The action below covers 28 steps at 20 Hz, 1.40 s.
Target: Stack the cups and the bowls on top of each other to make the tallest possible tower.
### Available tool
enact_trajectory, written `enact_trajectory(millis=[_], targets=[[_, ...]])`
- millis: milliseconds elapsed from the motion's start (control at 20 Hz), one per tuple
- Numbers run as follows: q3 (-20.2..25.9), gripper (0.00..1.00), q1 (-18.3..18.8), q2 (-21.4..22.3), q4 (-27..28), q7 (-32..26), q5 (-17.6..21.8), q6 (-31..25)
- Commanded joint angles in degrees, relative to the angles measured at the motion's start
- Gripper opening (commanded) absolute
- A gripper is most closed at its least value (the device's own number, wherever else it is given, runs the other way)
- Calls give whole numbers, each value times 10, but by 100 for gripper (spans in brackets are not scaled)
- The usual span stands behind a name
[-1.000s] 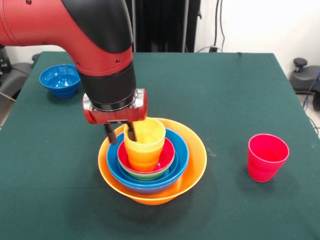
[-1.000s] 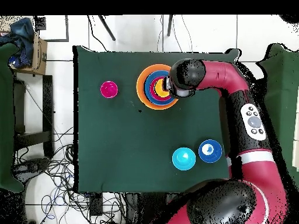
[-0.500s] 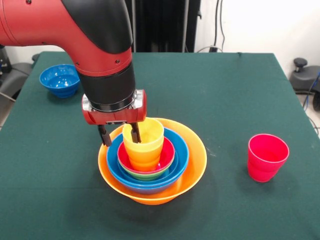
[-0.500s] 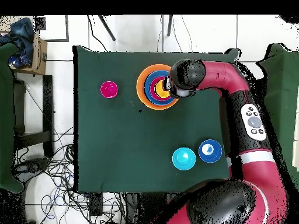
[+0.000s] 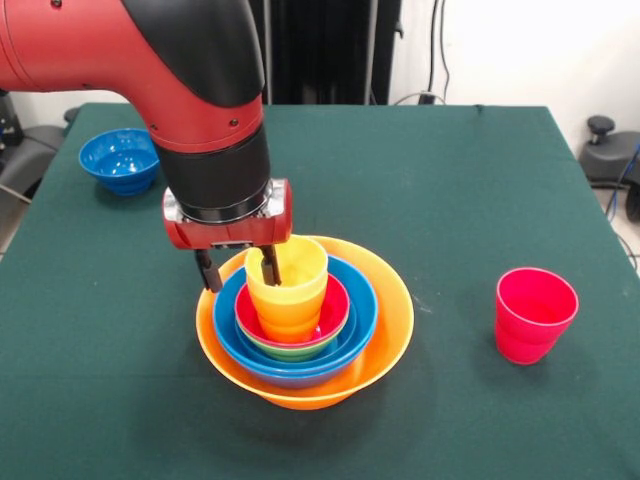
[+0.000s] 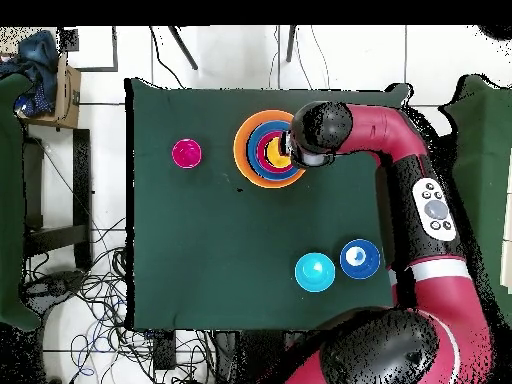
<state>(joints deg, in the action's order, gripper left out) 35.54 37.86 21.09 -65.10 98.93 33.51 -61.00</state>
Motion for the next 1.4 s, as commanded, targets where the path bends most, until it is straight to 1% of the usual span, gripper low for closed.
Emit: enact_trajectory(millis=[50, 250, 450, 750, 1050, 1200, 1250, 1400], targets=[[-8, 100, -5, 41, -20, -53, -8, -2], [3, 100, 1, 68, -40, -53, -35, -18], [6, 100, 2, 85, -49, -54, -58, -28], [1, 100, -1, 92, -45, -58, -77, -36], [-5, 100, -5, 97, -45, -59, -88, -39], [-7, 100, -9, 109, -48, -53, -99, -52], [-7, 100, -13, 118, -50, -45, -108, -65], [-9, 100, -23, 138, -56, -27, -122, -75]])
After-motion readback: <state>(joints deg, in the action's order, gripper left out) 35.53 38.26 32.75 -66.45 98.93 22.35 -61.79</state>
